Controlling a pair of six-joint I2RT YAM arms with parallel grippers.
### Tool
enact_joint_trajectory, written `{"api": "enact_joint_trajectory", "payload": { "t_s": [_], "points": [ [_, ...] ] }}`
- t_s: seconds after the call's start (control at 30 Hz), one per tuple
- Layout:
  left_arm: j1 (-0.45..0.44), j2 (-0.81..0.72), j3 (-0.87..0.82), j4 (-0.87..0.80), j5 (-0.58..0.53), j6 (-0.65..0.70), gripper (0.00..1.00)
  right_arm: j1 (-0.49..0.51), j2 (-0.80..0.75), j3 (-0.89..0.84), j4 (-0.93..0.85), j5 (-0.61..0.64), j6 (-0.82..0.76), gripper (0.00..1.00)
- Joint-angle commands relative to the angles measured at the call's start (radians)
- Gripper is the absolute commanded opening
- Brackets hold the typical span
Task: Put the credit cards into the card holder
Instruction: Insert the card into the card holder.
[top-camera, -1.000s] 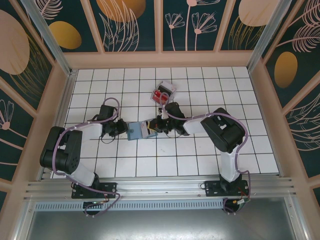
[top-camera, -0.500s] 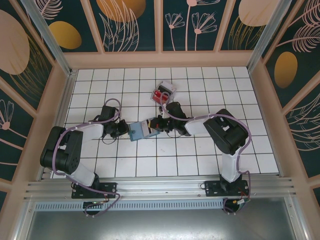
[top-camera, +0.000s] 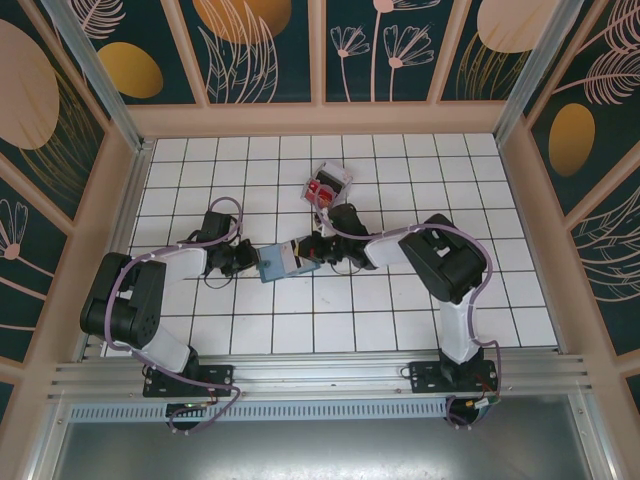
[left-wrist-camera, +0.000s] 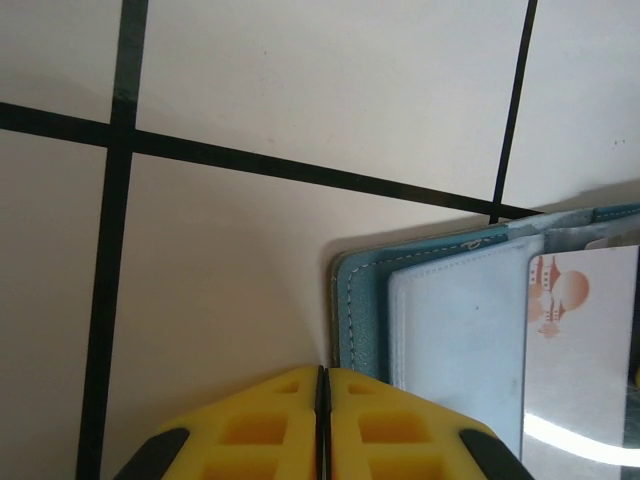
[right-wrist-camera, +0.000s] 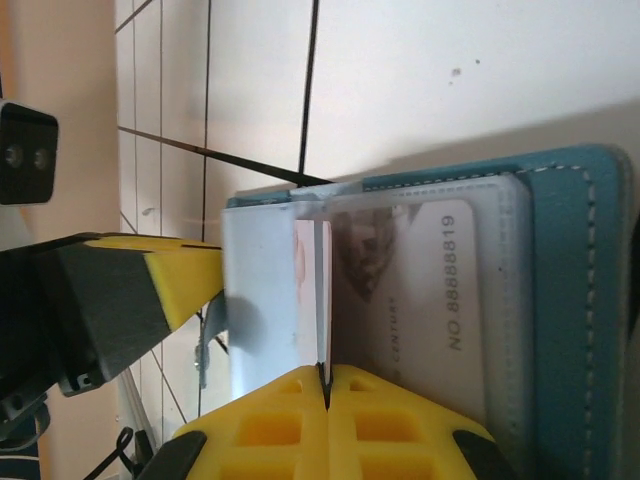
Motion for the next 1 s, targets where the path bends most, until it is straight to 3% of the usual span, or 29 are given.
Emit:
{"api": "enact_joint_trajectory", "payload": {
  "t_s": [0.0,0.87,0.97],
  "points": [
    [-0.016,0.011,-0.008,-0.034,0.039,0.000,0.12,0.011,0.033,0.034,-0.047,0.026,-0.042,0.00],
    [-0.031,0.002,-0.044,0.031,0.060,-0.040,0.09,0.135,0.130,0.226,-0.220,0.075,-0.081,0.01],
    [-0.032,0.002,-0.042,0.029,0.058,-0.037,0.09,0.136,0.107,0.246,-0.302,0.122,-0.136,0.16]
  ]
}}
